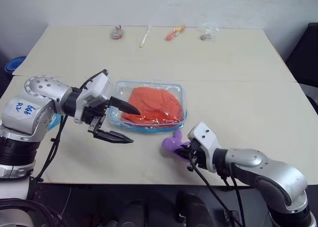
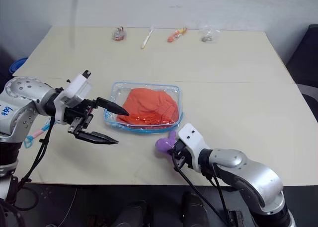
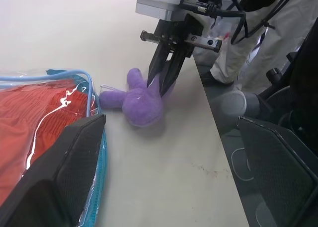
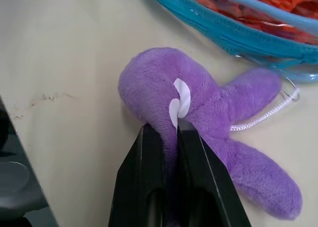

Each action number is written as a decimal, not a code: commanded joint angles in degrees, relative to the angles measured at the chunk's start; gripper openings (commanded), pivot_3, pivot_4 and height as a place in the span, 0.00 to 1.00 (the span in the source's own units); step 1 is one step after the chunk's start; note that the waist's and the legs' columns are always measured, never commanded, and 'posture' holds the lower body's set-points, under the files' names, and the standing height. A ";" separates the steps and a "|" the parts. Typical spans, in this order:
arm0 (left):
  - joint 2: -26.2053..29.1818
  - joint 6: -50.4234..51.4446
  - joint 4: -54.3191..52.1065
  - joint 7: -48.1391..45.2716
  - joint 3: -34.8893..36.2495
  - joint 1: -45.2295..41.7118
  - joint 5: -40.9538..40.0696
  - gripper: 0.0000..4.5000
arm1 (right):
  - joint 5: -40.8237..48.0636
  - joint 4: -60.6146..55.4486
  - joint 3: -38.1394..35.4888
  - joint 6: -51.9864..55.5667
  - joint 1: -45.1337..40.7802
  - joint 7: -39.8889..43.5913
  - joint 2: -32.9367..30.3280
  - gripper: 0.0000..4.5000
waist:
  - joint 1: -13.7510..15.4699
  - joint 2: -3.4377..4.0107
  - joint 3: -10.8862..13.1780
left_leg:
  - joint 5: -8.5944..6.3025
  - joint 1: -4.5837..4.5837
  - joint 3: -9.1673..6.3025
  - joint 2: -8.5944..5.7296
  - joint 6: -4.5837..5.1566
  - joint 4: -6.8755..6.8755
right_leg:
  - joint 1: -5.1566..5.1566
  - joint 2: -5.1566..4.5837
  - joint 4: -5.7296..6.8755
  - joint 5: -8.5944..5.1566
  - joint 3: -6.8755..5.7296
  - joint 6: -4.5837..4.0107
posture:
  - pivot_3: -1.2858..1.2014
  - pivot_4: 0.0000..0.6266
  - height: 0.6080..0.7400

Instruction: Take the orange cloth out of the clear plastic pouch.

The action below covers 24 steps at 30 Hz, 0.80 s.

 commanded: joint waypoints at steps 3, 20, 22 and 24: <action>0.76 -3.33 -1.72 -2.48 -0.31 1.48 1.37 1.00 | -0.09 0.88 6.15 -5.69 -2.19 1.99 1.72 0.01 | -0.33 0.00 0.00 | 0.00 0.02 0.02 0.01 0.00 0.00 | 0.00 0.01 0.01 0.00 0.02 0.00 | 0.52 0.24 1.00; 3.41 -6.12 -3.34 -4.06 0.16 4.68 2.66 1.00 | -7.90 14.59 17.77 -19.65 -7.88 7.03 4.41 0.26 | -1.37 0.00 0.00 | 0.01 0.01 -0.02 0.04 -0.01 -0.02 | -0.02 0.00 0.00 -0.01 -0.01 -0.01 | 0.52 0.24 1.00; 3.57 -7.23 -3.44 -4.10 -0.01 5.34 3.13 1.00 | -6.90 13.13 16.52 -18.63 -7.39 7.44 3.84 0.42 | -1.29 0.00 0.00 | 0.01 0.01 -0.04 0.05 -0.02 -0.01 | -0.01 0.00 0.00 -0.01 -0.02 -0.01 | 0.52 0.24 1.00; 3.54 -7.94 -3.40 -4.12 -0.16 5.63 3.38 1.00 | -5.95 11.77 15.24 -17.67 -7.02 7.77 3.06 0.57 | -1.20 0.00 0.00 | 0.01 0.00 -0.05 0.03 -0.01 0.00 | -0.01 -0.03 0.00 -0.01 -0.02 -0.01 | 0.52 0.24 1.00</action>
